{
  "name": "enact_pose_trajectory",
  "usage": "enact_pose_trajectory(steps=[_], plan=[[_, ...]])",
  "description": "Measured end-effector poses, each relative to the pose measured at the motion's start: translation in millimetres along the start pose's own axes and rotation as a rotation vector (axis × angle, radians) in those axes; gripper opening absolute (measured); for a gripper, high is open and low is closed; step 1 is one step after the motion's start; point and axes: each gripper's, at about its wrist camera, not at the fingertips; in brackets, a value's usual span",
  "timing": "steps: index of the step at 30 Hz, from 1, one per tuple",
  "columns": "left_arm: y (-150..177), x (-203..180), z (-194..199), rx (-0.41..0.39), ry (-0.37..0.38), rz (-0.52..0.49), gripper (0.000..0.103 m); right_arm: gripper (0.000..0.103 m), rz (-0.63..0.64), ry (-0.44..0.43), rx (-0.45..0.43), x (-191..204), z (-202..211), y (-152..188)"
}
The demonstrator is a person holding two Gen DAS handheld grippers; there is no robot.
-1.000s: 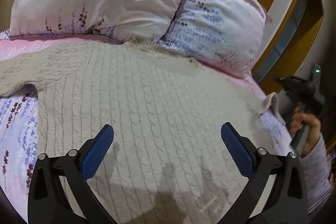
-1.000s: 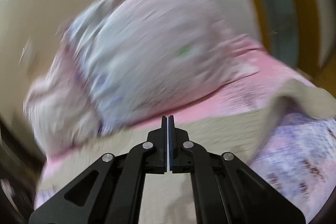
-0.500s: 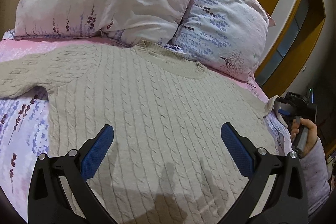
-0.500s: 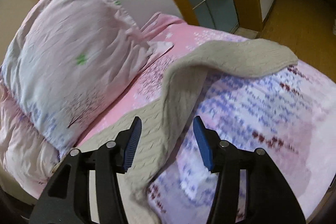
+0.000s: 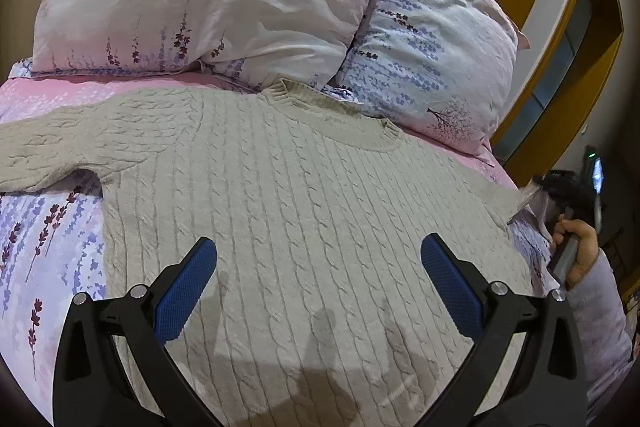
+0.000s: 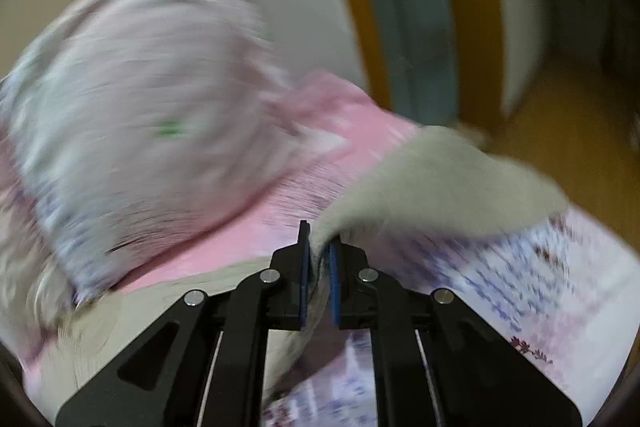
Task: Fold small clothes
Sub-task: 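Fold the held sleeve across the sweater body with the right gripper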
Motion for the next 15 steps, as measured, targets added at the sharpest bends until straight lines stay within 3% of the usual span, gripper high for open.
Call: enact_pose_trajectory(steps=[2, 4, 7, 10, 13, 15], plan=[[-0.3, -0.2, -1.8, 0.008, 0.006, 0.004, 0.102, 0.008, 0.12, -0.094, -0.021, 29.7, 17.7, 10.2], [0.3, -2.0, -3.4, 0.015, 0.011, 0.002, 0.102, 0.008, 0.254, -0.187, 0.011, 63.0, 29.1, 28.8], [1.4, -5.7, -3.1, 0.016, 0.012, -0.007, 0.102, 0.008, 0.419, -0.297, 0.151, 107.6, 23.6, 65.5], [1.9, -8.7, -0.5, 0.013, 0.014, -0.017, 0.102, 0.012, 0.433, -0.376, 0.331, 126.0, -3.6, 95.4], [1.5, -8.5, 2.9, 0.008, 0.015, -0.02, 0.102, 0.027, 0.352, -0.418, 0.413, 118.7, -19.0, 104.6], [1.3, -6.3, 4.7, 0.002, 0.01, -0.017, 0.102, 0.056, 0.251, -0.459, 0.422, 102.2, -17.7, 96.7]])
Point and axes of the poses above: each gripper's, at about its wrist camera, not at the fingertips, and z roughly against the way its jaws point, x to its left, y to its underside, and after that the axes turned 10 degrees about x, right-handed
